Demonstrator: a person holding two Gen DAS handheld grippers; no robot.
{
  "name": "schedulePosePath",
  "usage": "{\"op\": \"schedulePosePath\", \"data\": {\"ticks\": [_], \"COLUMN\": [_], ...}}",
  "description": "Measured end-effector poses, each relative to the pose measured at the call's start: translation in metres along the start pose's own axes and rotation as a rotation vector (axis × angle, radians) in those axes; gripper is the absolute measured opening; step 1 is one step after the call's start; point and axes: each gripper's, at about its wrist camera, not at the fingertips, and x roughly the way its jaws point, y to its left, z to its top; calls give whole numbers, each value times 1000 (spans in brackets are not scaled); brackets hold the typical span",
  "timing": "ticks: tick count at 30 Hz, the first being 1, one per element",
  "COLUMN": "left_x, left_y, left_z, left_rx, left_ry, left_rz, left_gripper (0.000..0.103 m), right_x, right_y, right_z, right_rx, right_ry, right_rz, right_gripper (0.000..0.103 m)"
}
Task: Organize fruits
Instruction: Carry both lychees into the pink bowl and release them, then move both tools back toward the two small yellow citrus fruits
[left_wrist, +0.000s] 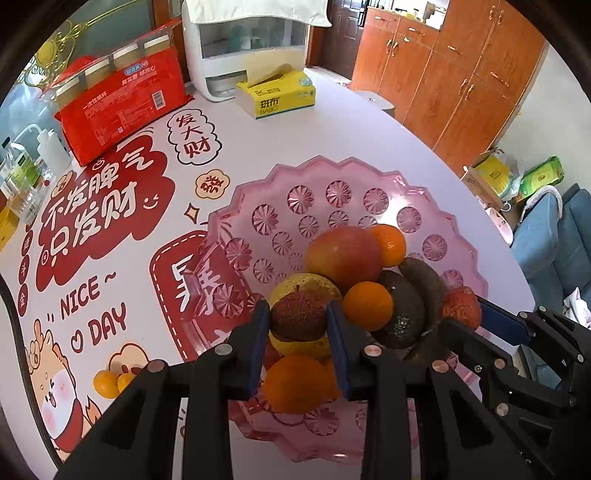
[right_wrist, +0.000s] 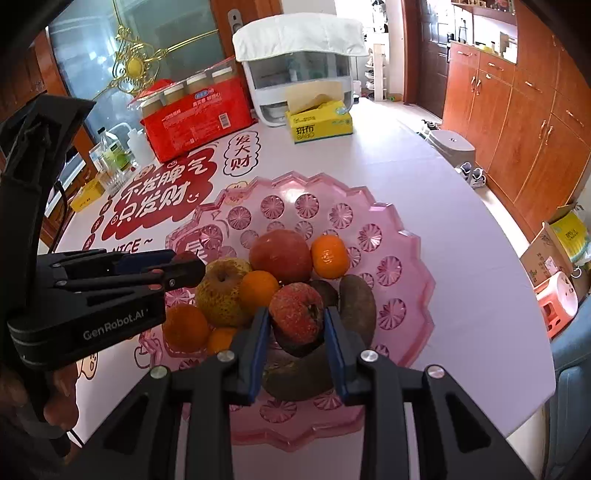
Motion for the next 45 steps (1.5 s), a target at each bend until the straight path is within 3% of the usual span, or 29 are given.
{"op": "schedulePosePath", "data": {"ticks": [8,10,12,17,20,24,45], "left_x": [6,5,1,-7,-13,-22,-93], "left_y": [3,2,1,-1,0,6,39], "left_z": [-2,-3,-5,-8,-10,-13,-34], "left_rx": [-8,-8,-8,1,-12,-41,-70], "left_ry": [25,27,18,5,-7,-19,-89], "left_rz": [10,8,17,22,25,12,33], "left_gripper": [30,39,63,70,78,87,88], "right_x": [7,10,11,12,9,6,-31], "right_y": [2,1,-1,-7,-8,-6,38], "right_z": [0,0,-1,-2,-1,-1,2], "right_rx": [-1,6,17,62,71,76,55], "right_ry": [23,31,38,50,40,35,-44], "right_rz": [-4,-20,-30,-25,-32,-36,0], "right_gripper": [30,30,31,32,41,44,52]}}
